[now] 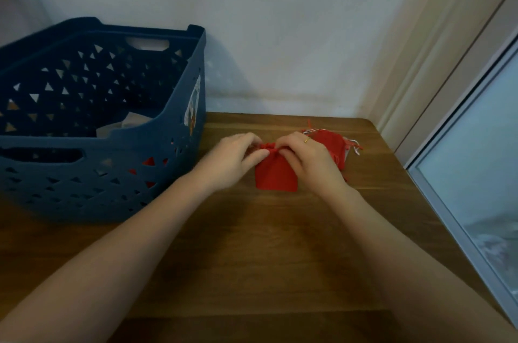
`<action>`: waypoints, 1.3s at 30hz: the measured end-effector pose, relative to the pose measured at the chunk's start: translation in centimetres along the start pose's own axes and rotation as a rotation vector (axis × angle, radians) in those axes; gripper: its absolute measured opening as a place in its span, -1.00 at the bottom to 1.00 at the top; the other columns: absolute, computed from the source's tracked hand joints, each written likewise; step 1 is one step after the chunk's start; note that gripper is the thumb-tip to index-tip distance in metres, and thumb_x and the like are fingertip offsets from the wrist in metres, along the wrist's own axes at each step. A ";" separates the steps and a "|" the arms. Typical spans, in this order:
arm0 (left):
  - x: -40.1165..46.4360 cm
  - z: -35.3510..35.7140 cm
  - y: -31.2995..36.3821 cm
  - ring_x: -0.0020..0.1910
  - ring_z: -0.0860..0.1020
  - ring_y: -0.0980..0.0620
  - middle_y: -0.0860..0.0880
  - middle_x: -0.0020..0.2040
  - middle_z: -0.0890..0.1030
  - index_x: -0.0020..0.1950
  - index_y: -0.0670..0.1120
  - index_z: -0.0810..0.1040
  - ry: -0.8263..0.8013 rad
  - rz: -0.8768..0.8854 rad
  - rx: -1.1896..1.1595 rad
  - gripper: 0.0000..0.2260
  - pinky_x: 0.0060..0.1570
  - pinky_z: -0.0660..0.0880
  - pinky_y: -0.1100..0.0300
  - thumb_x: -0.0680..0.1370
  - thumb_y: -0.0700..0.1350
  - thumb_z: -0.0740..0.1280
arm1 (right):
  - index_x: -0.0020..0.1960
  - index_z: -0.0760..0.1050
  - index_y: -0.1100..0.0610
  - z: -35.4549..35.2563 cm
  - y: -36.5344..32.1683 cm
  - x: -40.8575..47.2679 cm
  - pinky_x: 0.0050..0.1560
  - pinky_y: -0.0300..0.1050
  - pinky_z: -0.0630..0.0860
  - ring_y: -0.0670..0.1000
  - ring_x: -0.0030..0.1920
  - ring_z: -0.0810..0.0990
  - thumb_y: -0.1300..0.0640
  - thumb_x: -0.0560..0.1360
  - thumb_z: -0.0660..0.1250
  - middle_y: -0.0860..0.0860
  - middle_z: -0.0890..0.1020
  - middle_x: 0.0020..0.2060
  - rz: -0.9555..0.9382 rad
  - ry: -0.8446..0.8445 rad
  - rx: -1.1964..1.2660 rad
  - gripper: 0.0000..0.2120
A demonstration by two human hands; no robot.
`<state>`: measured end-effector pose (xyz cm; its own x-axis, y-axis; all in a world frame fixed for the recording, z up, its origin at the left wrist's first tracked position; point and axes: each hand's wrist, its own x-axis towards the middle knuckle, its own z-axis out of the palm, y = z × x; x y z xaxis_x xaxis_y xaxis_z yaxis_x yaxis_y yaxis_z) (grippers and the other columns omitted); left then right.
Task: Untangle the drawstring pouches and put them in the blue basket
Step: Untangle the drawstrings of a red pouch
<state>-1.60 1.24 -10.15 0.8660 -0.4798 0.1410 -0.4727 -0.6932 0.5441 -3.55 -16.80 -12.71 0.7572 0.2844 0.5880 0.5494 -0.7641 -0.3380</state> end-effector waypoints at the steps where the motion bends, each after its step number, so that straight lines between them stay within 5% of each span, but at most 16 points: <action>1: -0.2 0.0 0.1 0.01 0.48 0.16 0.10 0.03 0.52 0.23 -0.04 0.47 -0.041 -0.002 -0.083 -0.73 -0.09 0.40 0.36 0.60 0.04 0.18 | 0.04 0.55 0.19 -0.1 0.0 -0.1 -0.04 -0.18 0.46 0.06 -0.06 0.58 0.21 0.54 0.23 0.07 0.61 -0.07 0.012 0.001 0.012 -0.85; 7: -0.7 0.5 -0.1 -0.32 0.45 0.08 0.02 -0.29 0.48 -0.20 -0.01 0.43 -0.079 -0.083 0.167 -0.76 -0.37 0.32 0.22 0.60 0.05 0.17 | 0.39 0.37 0.08 -0.7 -0.8 0.3 0.12 -0.09 0.42 0.08 0.17 0.53 0.08 0.58 0.23 0.09 0.59 0.16 0.212 -0.349 -0.120 -0.61; 9: -0.8 0.5 -0.1 -0.36 0.41 0.08 0.02 -0.34 0.43 -0.29 -0.02 0.39 -0.102 -0.099 0.153 -0.69 -0.38 0.29 0.23 0.61 0.06 0.15 | 0.17 0.50 0.09 -1.1 -0.7 0.4 -0.11 -0.05 0.44 0.07 0.00 0.56 -0.08 0.58 0.17 0.05 0.63 -0.02 0.233 -0.445 -0.352 -0.69; 11: -1.1 0.3 -0.3 -0.33 0.44 0.05 0.00 -0.35 0.43 -0.30 -0.05 0.37 -0.106 -0.149 -0.031 -0.66 -0.31 0.37 0.22 0.63 0.05 0.11 | -0.15 0.49 0.11 -1.6 -0.2 0.2 -0.26 -0.11 0.36 -0.03 -0.25 0.49 -0.12 0.57 0.15 -0.04 0.54 -0.30 0.227 -0.469 -0.336 -0.67; 13: -1.5 -0.2 -0.6 -0.29 0.47 0.02 -0.01 -0.34 0.44 -0.28 -0.07 0.36 -0.129 -0.245 -0.401 -0.65 -0.17 0.43 0.15 0.65 0.03 0.05 | -0.34 0.41 0.07 -2.2 0.6 -0.2 -0.34 -0.23 0.31 -0.14 -0.42 0.39 -0.04 0.57 0.21 -0.10 0.43 -0.46 0.314 -0.435 -0.001 -0.66; 17: -1.7 -0.8 -1.2 -0.35 0.42 0.05 0.02 -0.39 0.41 -0.27 -0.05 0.34 -0.163 -0.360 -1.065 -0.69 -0.20 0.44 0.15 0.64 0.00 0.07 | -0.35 0.35 0.13 -2.9 1.1 -0.7 -0.41 -0.25 0.25 -0.07 -0.45 0.31 0.06 0.53 0.24 -0.03 0.36 -0.47 0.679 -0.184 1.169 -0.69; 21: -1.0 -0.7 -1.4 -0.47 0.27 0.09 0.05 -0.48 0.26 -0.37 -0.04 0.26 -0.016 -0.468 -1.254 -0.62 -0.32 0.31 0.23 0.63 0.04 0.11 | -0.39 0.29 0.11 -2.6 1.4 0.4 -0.34 -0.20 0.28 -0.04 -0.38 0.35 0.10 0.58 0.15 -0.03 0.33 -0.47 0.878 0.141 1.347 -0.63; 25: -1.0 0.6 -1.9 -0.47 0.27 0.10 0.05 -0.49 0.27 -0.38 -0.04 0.28 0.108 -0.591 -1.357 -0.62 -0.36 0.27 0.25 0.62 0.05 0.15 | -0.55 0.46 0.09 -1.7 1.4 -0.4 0.06 -0.09 0.49 0.00 -0.09 0.61 0.16 0.58 0.17 0.00 0.62 -0.34 1.043 0.433 1.673 -0.49; 28: -1.0 1.1 -1.4 -0.43 0.35 0.11 0.05 -0.43 0.37 -0.36 -0.04 0.33 0.124 -0.628 -1.402 -0.66 -0.33 0.32 0.25 0.59 0.04 0.21 | -0.42 0.38 0.12 -1.2 0.2 -0.2 -0.01 -0.04 0.61 -0.04 -0.33 0.61 0.10 0.60 0.15 0.01 0.57 -0.40 0.996 0.550 1.942 -0.59; 30: -0.9 0.8 -1.1 -0.38 0.38 0.12 0.03 -0.36 0.42 -0.33 -0.04 0.37 0.153 -0.647 -1.424 -0.71 -0.31 0.34 0.26 0.56 0.01 0.28 | -0.33 0.35 0.11 -1.1 -0.3 0.3 -0.29 -0.18 0.61 -0.10 -0.49 0.43 0.06 0.61 0.14 -0.03 0.44 -0.48 1.024 0.530 1.910 -0.66; 32: -0.7 0.6 -0.8 -0.37 0.39 0.13 0.03 -0.34 0.44 -0.27 -0.04 0.43 0.182 -0.641 -1.385 -0.79 -0.31 0.35 0.27 0.53 -0.02 0.32 | -0.29 0.38 0.12 -0.8 -0.3 0.6 -0.48 -0.27 0.43 -0.12 -0.52 0.33 0.05 0.61 0.14 -0.02 0.43 -0.46 1.057 0.422 1.631 -0.68; 37: -0.1 0.5 0.7 -0.45 0.33 0.17 0.11 -0.51 0.40 -0.18 -0.10 0.52 0.197 -0.573 -1.343 -0.83 -0.43 0.29 0.33 0.54 -0.03 0.32 | -0.18 0.60 0.21 0.0 -2.2 0.9 -0.42 -0.39 0.34 -0.25 -0.48 0.44 0.14 0.59 0.22 -0.10 0.52 -0.44 0.695 0.106 0.664 -0.73; 39: 0.1 0.4 1.1 -0.46 0.33 0.16 0.09 -0.45 0.41 -0.23 -0.09 0.53 0.209 -0.515 -1.227 -0.79 -0.38 0.32 0.30 0.55 -0.01 0.31 | -0.26 0.61 0.12 0.4 -3.0 1.0 -0.36 -0.22 0.35 -0.20 -0.44 0.42 0.15 0.56 0.27 -0.09 0.49 -0.46 0.527 0.019 0.491 -0.75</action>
<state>-2.10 0.17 -9.84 0.9598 -0.1461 -0.2398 0.2670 0.2097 0.9406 -4.29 -14.04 -11.39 0.9616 -0.0643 0.2667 0.2112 -0.4468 -0.8693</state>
